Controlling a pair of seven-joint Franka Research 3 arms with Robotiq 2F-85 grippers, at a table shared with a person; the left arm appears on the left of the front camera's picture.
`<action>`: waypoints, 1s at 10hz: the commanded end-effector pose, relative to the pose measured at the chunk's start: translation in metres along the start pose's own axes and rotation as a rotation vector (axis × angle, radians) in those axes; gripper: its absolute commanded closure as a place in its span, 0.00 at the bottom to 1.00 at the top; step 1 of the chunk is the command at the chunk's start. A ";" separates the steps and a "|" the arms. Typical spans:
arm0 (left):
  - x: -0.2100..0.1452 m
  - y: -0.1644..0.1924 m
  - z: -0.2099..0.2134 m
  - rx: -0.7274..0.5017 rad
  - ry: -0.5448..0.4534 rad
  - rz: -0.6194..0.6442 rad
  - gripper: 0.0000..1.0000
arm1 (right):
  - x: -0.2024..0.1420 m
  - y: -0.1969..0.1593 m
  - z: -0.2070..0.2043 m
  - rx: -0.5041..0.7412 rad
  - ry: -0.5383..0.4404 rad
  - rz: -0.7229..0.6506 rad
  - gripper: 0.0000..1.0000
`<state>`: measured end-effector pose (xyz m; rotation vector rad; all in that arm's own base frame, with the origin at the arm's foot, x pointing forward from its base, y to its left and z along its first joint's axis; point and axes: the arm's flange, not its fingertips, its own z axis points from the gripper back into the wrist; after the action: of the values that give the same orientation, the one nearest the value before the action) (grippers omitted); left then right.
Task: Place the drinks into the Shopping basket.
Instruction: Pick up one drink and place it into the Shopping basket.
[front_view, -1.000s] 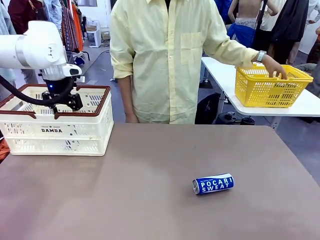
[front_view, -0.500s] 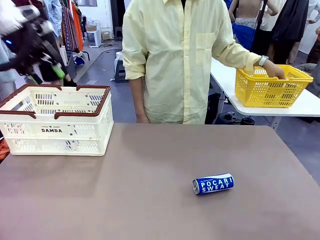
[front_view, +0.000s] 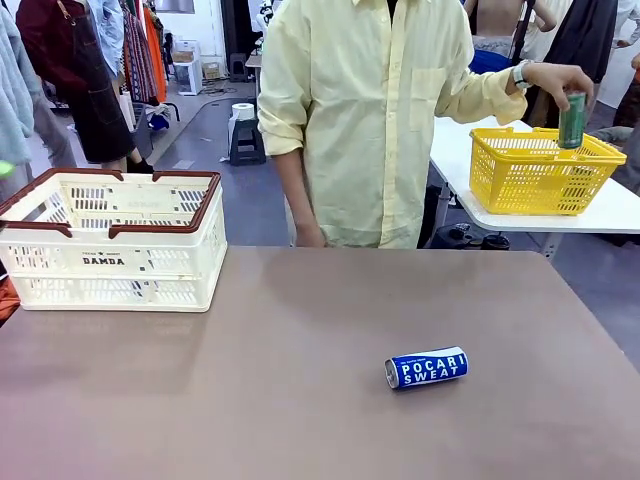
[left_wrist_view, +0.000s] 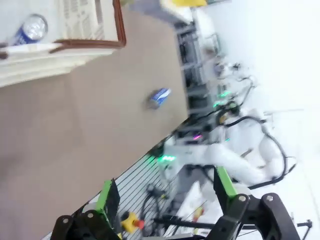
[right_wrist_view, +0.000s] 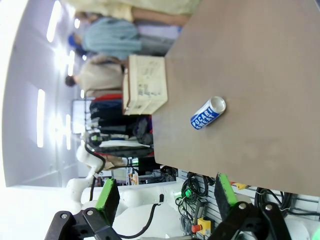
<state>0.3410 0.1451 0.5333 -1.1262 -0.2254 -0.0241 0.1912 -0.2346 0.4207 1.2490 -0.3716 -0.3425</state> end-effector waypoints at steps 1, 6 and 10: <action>-0.014 0.043 0.005 -0.249 -0.078 -0.046 0.00 | 0.002 0.004 0.001 0.027 -0.015 0.027 0.00; -0.020 0.031 0.008 -0.124 -0.071 0.002 0.00 | 0.002 0.004 0.001 0.027 -0.015 0.027 0.00; -0.020 0.031 0.008 -0.124 -0.071 0.002 0.00 | 0.002 0.004 0.001 0.027 -0.015 0.027 0.00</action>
<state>0.3277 0.1625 0.5045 -1.2565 -0.2973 -0.0003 0.1912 -0.2347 0.4207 1.2489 -0.3722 -0.3424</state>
